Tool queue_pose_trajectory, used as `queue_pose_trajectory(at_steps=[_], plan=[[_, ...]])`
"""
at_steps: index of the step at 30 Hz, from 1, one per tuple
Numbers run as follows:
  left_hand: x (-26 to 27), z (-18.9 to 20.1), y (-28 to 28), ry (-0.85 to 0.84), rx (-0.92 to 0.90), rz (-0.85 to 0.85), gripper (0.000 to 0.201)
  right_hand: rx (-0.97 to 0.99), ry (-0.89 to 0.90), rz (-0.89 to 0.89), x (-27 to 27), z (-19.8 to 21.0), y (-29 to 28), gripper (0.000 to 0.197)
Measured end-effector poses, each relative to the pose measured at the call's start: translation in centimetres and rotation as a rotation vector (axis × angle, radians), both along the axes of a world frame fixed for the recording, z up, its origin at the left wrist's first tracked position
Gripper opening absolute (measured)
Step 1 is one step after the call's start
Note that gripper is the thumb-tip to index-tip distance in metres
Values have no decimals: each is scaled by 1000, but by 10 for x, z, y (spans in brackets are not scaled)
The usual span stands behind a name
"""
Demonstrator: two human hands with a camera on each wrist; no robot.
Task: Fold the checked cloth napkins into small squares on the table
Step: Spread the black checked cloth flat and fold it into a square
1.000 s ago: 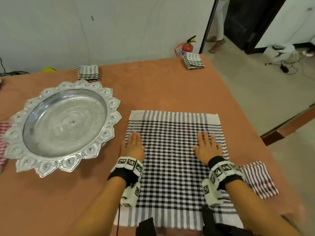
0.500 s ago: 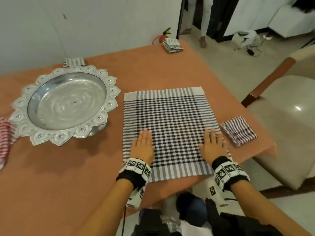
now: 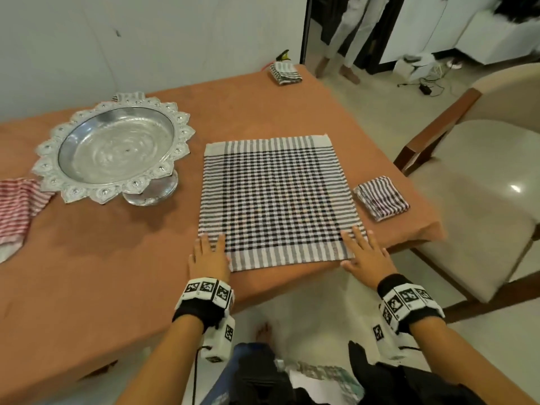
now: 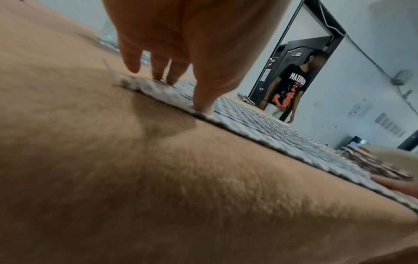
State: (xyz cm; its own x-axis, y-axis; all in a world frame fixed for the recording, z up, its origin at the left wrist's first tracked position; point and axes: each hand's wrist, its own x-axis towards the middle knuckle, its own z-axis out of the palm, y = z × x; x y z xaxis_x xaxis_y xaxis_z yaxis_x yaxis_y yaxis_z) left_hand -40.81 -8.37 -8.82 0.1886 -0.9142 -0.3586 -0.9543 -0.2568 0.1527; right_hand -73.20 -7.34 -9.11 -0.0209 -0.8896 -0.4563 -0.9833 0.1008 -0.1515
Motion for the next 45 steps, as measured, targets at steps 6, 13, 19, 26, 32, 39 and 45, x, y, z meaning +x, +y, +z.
queue_pose_trajectory(at_steps=[6, 13, 19, 26, 32, 39, 45], plan=[[-5, 14, 20, 10, -80, 318, 45, -260, 65, 63, 3, 6, 1, 56], [6, 18, 14, 158, -82, 418, 36, -372, 18, 102, -15, 4, -11, 29], [8, 29, 9, 200, -105, 383, 28, -377, -42, 39, -24, 15, -29, 21], [13, 49, -30, 534, -479, 465, 17, -526, -288, 5, -29, 48, -84, 17], [8, 38, -107, 593, -543, 501, 32, -428, -397, -96, -26, 51, -172, 34], [11, 18, -199, 467, -614, 481, 19, -301, -437, -195, -20, 53, -254, 40], [13, 24, -254, 269, -600, 472, 17, -223, -457, -347, -13, 47, -306, 28]])
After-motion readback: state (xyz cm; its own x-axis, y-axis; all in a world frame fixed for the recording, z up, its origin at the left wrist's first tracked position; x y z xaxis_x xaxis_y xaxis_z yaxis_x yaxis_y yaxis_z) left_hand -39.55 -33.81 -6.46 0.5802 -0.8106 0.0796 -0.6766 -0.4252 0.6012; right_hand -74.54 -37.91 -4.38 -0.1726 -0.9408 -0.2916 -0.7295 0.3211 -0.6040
